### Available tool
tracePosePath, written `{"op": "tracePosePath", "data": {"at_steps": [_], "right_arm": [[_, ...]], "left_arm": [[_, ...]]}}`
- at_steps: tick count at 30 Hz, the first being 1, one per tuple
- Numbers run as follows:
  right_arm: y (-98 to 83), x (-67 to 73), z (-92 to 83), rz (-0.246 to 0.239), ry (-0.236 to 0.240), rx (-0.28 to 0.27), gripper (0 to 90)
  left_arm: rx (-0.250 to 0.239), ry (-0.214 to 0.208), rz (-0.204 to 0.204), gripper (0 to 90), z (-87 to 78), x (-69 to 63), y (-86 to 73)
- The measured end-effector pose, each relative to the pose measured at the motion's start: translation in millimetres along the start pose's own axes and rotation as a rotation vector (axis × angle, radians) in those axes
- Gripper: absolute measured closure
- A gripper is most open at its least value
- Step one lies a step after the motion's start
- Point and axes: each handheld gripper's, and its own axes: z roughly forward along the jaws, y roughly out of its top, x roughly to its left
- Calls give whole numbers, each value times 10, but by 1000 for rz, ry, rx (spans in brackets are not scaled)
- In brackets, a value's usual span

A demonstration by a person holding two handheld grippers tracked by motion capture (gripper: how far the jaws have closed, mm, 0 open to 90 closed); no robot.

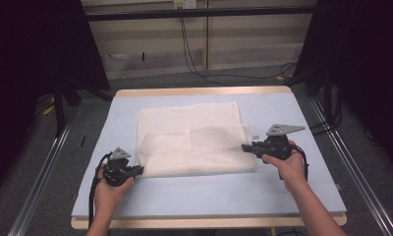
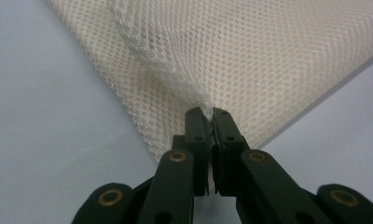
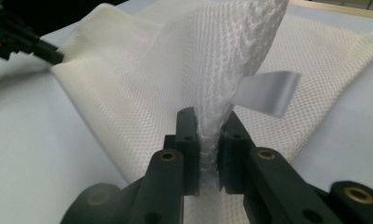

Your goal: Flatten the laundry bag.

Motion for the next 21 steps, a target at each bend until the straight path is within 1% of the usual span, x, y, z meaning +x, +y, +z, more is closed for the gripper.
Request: {"op": "tracePosePath", "data": {"at_steps": [1, 3, 4, 7, 10, 12, 14, 15, 17, 18, 19, 21], "right_arm": [[-16, 21, -37, -21, 19, 8, 818], [-57, 63, -95, -61, 38, 16, 824], [-101, 94, -141, -95, 54, 30, 826], [-247, 152, -250, -137, 85, 54, 830], [-422, 185, -318, -145, 93, 95, 832], [-555, 201, -342, -146, 114, 109, 833], [-653, 223, -352, -147, 132, 130, 833], [-670, 234, -357, -160, 138, 138, 833], [-681, 256, -363, -180, 138, 149, 833], [-685, 261, -362, -183, 139, 152, 833], [-688, 264, -361, -178, 138, 156, 833], [-691, 259, -352, -177, 141, 164, 833]], "left_arm": [[3, 4, 3, 866, -5, 5, -1], [-8, 8, -7, 865, -4, 1, -7], [-6, 8, -8, 865, -6, 0, -7], [-4, 9, -12, 863, -3, -1, -6], [-3, 8, -20, 862, 2, -8, -2], [3, 7, -17, 861, 0, -8, 0], [-2, 5, -31, 860, 1, 0, -2], [-7, 8, -35, 858, 2, 4, -4], [-7, -1, -48, 850, -5, 13, -1], [-1, -6, -55, 845, -16, 25, 10], [-17, -4, -78, 827, -24, 32, 29], [-30, 0, -87, 761, -35, 43, 80]]}}
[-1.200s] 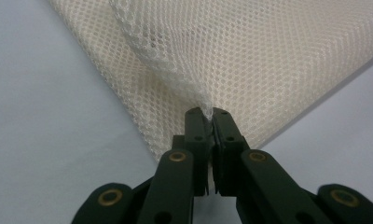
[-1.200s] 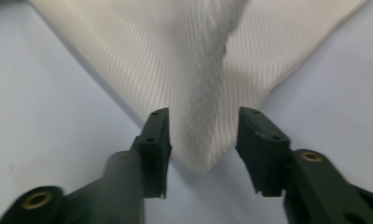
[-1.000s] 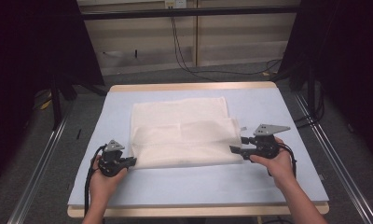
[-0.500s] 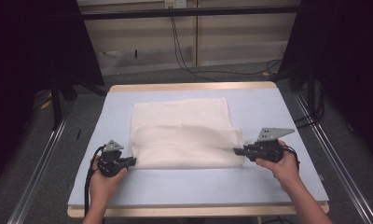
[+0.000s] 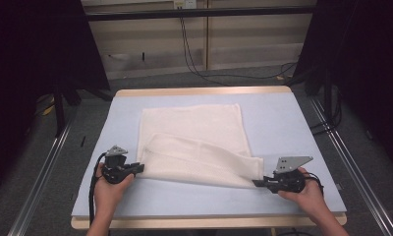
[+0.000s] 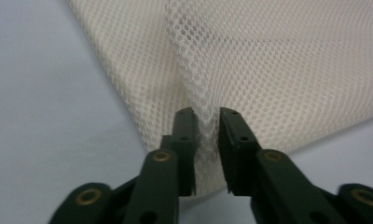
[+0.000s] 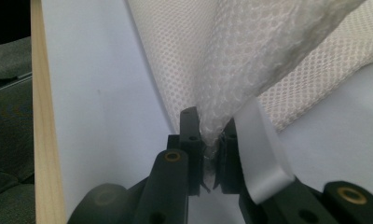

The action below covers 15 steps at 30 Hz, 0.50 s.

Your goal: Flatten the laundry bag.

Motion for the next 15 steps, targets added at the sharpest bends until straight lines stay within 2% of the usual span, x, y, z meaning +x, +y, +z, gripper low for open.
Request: {"op": "tracePosePath", "data": {"at_steps": [1, 3, 6, 7, 9, 11, 12, 13, 15], "right_arm": [[0, -3, 3, 4, -5, -1, 833], [0, -19, 7, 3, -4, -2, 832], [3, -22, 13, 7, -5, 2, 833], [4, -25, 13, 6, -8, 2, 832], [5, -29, 14, 2, -4, 4, 833], [5, -30, 15, 3, -4, 4, 833], [5, -29, 15, 5, -4, 5, 832], [5, -31, 15, 8, -4, 5, 832], [6, -33, 17, 10, -8, 6, 832]], "left_arm": [[-6, 0, 0, 721, 0, 9, 34], [-37, -4, -29, 640, 12, 15, 109], [-49, -12, -40, 597, 67, 59, 256], [-48, -11, -42, 557, 82, 72, 287], [-65, -34, -49, 526, 150, 86, 360], [-70, -34, -51, 526, 197, 79, 401], [-75, -51, -62, 540, 227, 72, 418], [-68, -45, -52, 544, 235, 66, 428], [-69, -66, -41, 634, 245, 38, 431]]}}
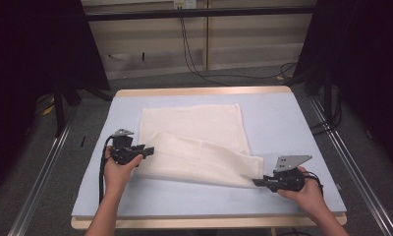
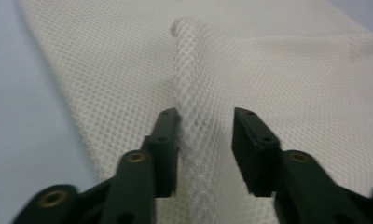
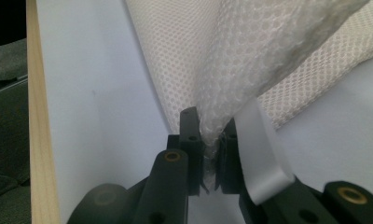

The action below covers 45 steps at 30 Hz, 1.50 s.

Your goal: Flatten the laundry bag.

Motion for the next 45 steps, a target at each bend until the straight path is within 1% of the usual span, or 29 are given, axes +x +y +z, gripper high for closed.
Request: {"op": "tracePosePath", "data": {"at_steps": [1, 2, 3, 5, 7, 8, 10, 11, 13, 14, 16, 18, 20, 23, 25, 26, 27, 28, 30, 33, 35, 37, 38, 39, 40, 41, 42, 43, 45], "right_arm": [[1, 1, 0, 3, 2, 2, 831], [2, -2, 3, 0, 1, -1, 831], [3, 0, 4, 5, -2, -1, 830], [7, 0, 5, 10, -6, 2, 829], [12, 1, 4, 25, -19, 3, 826], [12, -4, 5, 29, -22, 2, 825], [13, -1, 3, 36, -35, 3, 822], [12, -2, 3, 37, -37, 3, 822], [11, -3, 7, 46, -44, -1, 821], [11, -4, 6, 50, -43, 2, 819], [10, -7, 4, 64, -45, 0, 810], [11, -8, 0, 71, -55, 1, 806], [15, -10, 0, 77, -59, 2, 807], [26, -9, 8, 81, -66, 6, 807], [32, -9, 10, 77, -68, 9, 806], [33, -10, 11, 78, -69, 9, 803], [33, -8, 12, 80, -69, 10, 803], [35, -5, 13, 80, -71, 9, 803], [39, 6, 18, 82, -78, 12, 804], [56, 21, 28, 71, -88, 24, 805], [63, 19, 39, 62, -90, 25, 806], [78, 26, 52, 56, -105, 33, 808], [83, 26, 61, 53, -106, 34, 809], [92, 25, 71, 47, -117, 39, 810], [101, 25, 81, 45, -125, 39, 811], [109, 22, 96, 37, -130, 43, 811], [120, 17, 114, 32, -141, 47, 811], [127, 12, 122, 33, -145, 47, 812], [144, -9, 150, 36, -155, 47, 812]], "left_arm": [[15, -10, 12, 694, -22, -5, -2], [13, -25, 8, 785, -35, -19, -6], [16, -45, 11, 809, -62, -29, -10], [34, -63, 30, 835, -126, -72, -26], [45, -87, 55, 843, -205, -107, -75], [47, -92, 61, 846, -226, -115, -99], [46, -110, 55, 849, -287, -129, -175], [56, -117, 60, 850, -320, -132, -225], [68, -99, 76, 851, -364, -133, -290], [66, -101, 65, 852, -381, -127, -330], [80, -95, 51, 854, -425, -102, -411], [86, -88, 41, 854, -462, -88, -459], [91, -100, 20, 855, -496, -84, -506], [104, -105, 20, 856, -543, -92, -551], [119, -94, 31, 856, -566, -98, -577], [130, -94, 26, 856, -571, -110, -590], [139, -85, 31, 856, -577, -119, -603], [148, -85, 22, 855, -581, -141, -614], [176, -68, 26, 855, -595, -183, -637], [194, -40, 46, 852, -601, -239, -672], [194, -35, 44, 848, -582, -261, -713], [184, -5, 52, 838, -555, -265, -731], [187, 6, 66, 832, -522, -271, -740], [187, 22, 64, 830, -498, -274, -741], [176, 34, 56, 830, -475, -282, -736], [184, 40, 73, 830, -451, -284, -717], [186, 47, 77, 830, -441, -288, -703], [180, 67, 96, 830, -411, -292, -684], [167, 85, 90, 832, -363, -283, -654]]}}
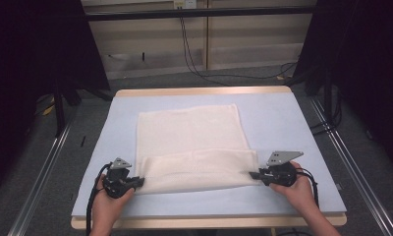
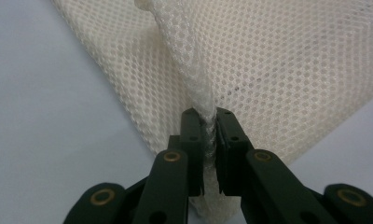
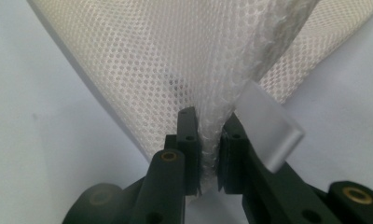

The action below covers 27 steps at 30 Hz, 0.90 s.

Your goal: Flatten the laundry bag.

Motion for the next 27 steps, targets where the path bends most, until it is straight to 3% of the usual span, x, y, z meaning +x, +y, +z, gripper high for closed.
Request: {"op": "tracePosePath", "data": {"at_steps": [4, 9, 14, 16, 22, 24, 27], "right_arm": [[58, -38, 68, -10, -37, -1, 814], [144, -131, 184, -18, -98, -16, 817], [179, -164, 209, -42, -90, -17, 818], [151, -159, 179, -51, -78, -24, 820], [77, -125, 116, -61, -47, -28, 825], [61, -128, 101, -69, -37, -28, 826], [49, -130, 98, -64, -33, -34, 826]], "left_arm": [[-33, 25, 1, 834, 116, 76, 115], [-33, 44, -3, 835, 229, 150, 256], [-48, 17, -24, 833, 201, 194, 244], [-72, -9, -61, 827, 171, 238, 213], [-150, -25, -136, 745, 50, 328, 233], [-162, -7, -142, 738, 11, 375, 270], [-179, 19, -183, 761, -26, 479, 309]]}}
